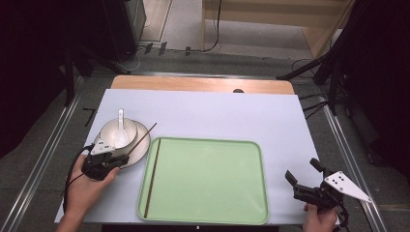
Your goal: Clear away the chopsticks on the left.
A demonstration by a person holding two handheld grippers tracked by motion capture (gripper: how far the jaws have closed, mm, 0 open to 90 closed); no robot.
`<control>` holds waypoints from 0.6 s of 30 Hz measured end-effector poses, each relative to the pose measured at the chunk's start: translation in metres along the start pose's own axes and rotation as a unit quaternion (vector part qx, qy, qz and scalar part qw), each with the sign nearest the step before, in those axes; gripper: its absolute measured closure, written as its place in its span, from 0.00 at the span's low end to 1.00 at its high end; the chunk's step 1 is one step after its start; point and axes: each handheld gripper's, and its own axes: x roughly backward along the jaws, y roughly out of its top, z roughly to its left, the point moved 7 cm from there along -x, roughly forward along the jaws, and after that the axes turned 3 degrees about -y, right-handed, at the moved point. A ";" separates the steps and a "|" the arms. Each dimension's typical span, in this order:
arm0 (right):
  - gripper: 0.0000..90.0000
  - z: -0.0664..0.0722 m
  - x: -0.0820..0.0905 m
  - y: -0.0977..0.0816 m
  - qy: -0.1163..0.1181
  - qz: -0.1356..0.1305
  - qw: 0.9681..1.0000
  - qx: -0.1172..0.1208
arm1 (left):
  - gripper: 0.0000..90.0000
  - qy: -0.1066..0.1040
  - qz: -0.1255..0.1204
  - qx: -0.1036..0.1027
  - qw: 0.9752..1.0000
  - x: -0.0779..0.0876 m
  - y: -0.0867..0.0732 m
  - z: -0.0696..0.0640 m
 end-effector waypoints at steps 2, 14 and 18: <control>0.00 0.000 0.000 0.000 0.000 0.000 1.000 0.000 | 0.95 -0.010 -0.007 0.000 1.000 0.003 0.003 -0.006; 0.00 0.000 0.000 0.001 -0.001 -0.001 1.000 0.000 | 0.95 -0.064 -0.009 0.005 0.998 -0.010 0.008 -0.064; 0.00 0.000 0.000 0.001 0.000 -0.002 1.000 -0.001 | 0.95 -0.080 -0.012 0.020 0.997 -0.019 0.006 -0.086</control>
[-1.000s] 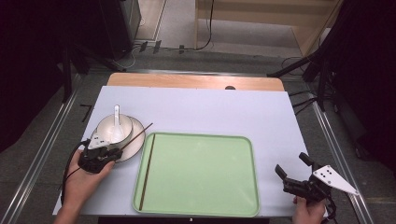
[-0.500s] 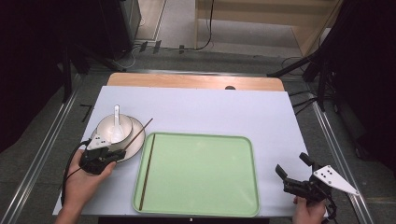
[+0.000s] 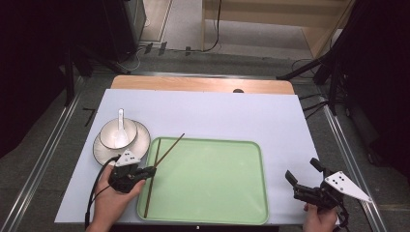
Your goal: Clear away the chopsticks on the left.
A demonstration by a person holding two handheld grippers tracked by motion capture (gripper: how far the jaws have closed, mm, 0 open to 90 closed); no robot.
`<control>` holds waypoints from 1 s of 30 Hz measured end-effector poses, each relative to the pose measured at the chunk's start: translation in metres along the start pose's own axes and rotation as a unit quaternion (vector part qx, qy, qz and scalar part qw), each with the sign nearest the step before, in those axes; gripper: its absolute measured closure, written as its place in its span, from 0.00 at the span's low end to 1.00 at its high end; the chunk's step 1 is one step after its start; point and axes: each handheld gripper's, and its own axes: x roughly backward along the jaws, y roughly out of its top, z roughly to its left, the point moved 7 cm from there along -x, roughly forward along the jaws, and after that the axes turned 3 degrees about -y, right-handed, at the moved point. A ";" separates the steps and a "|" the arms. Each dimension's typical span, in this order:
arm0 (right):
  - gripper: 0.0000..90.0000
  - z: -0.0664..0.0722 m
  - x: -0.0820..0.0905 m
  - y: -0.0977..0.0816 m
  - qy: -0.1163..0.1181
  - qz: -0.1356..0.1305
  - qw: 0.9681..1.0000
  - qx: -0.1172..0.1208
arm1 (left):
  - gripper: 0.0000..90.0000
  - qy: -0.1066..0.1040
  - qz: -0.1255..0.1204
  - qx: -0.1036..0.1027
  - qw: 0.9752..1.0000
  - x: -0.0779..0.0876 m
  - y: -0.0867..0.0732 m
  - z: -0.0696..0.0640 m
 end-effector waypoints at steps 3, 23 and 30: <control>0.00 0.000 0.000 0.000 0.000 0.001 1.000 0.001 | 0.95 -0.013 0.001 0.010 1.000 -0.010 -0.003 -0.015; 0.00 0.000 0.000 0.000 0.000 -0.001 1.000 0.000 | 0.94 -0.006 0.025 0.011 1.000 -0.042 -0.017 -0.053; 0.00 -0.001 0.001 0.000 -0.002 -0.003 1.000 -0.002 | 0.86 -0.010 0.023 0.013 1.000 -0.041 -0.017 -0.053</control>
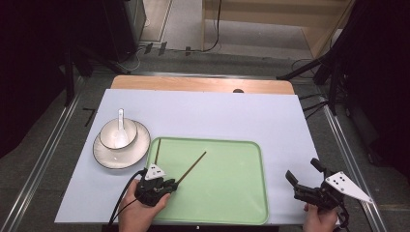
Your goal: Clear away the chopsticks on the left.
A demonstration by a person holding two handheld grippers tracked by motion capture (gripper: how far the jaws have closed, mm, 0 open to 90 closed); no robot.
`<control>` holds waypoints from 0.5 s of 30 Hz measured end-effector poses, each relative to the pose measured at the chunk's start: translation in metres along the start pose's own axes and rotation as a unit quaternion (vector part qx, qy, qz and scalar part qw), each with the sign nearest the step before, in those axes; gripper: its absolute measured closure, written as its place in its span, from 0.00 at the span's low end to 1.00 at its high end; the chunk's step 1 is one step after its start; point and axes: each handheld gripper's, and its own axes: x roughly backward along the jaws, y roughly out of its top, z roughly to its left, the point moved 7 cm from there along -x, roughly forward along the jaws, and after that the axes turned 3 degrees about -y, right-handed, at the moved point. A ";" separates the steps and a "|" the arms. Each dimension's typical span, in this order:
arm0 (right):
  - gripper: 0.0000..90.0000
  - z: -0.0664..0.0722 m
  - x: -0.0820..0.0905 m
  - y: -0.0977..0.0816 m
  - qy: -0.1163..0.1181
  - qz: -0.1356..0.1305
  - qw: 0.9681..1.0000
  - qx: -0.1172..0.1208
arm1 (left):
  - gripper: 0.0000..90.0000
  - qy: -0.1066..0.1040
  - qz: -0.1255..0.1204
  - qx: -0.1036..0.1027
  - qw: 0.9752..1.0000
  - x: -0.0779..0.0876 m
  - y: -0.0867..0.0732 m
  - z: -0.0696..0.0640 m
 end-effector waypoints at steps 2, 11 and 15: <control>0.00 -0.001 0.000 0.000 -0.001 -0.002 1.000 -0.001 | 0.80 0.002 -0.001 -0.001 1.000 0.001 0.001 0.002; 0.00 -0.003 0.004 0.002 -0.007 -0.008 1.000 -0.005 | 1.00 -0.004 -0.044 -0.039 0.998 0.000 0.040 -0.007; 0.00 -0.001 0.004 0.002 -0.004 -0.006 1.000 -0.005 | 1.00 -0.011 -0.042 -0.045 0.998 -0.018 0.057 -0.013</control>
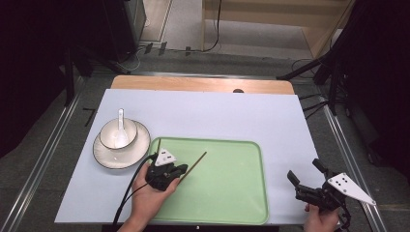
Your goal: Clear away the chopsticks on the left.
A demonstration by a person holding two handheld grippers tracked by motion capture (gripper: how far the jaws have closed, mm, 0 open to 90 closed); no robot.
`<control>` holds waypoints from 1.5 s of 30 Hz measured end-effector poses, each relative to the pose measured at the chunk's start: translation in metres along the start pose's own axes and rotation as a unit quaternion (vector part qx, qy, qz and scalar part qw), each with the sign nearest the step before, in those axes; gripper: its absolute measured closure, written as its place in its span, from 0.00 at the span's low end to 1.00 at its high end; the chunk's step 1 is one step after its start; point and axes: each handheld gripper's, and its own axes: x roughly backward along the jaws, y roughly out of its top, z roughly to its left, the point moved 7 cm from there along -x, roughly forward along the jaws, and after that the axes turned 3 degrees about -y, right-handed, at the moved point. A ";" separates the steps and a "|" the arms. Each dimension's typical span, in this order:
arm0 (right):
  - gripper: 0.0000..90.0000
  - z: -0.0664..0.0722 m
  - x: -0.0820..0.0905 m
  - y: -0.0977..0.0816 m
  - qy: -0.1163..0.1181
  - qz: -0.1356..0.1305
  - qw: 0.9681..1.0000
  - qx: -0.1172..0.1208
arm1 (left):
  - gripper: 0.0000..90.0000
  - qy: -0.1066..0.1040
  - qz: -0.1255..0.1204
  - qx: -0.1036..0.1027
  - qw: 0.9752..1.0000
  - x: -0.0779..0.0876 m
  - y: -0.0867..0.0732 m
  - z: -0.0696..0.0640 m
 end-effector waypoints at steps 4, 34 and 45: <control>0.00 0.001 -0.002 -0.001 0.004 0.003 1.000 0.004 | 1.00 -0.001 0.015 -0.013 1.000 -0.026 0.010 -0.005; 0.00 0.006 -0.006 -0.001 0.016 0.007 1.000 0.009 | 1.00 0.088 0.023 0.077 0.993 -0.027 0.006 0.068; 0.00 0.004 -0.006 -0.002 0.016 0.009 1.000 0.011 | 1.00 0.114 0.012 0.120 0.986 -0.012 0.003 0.095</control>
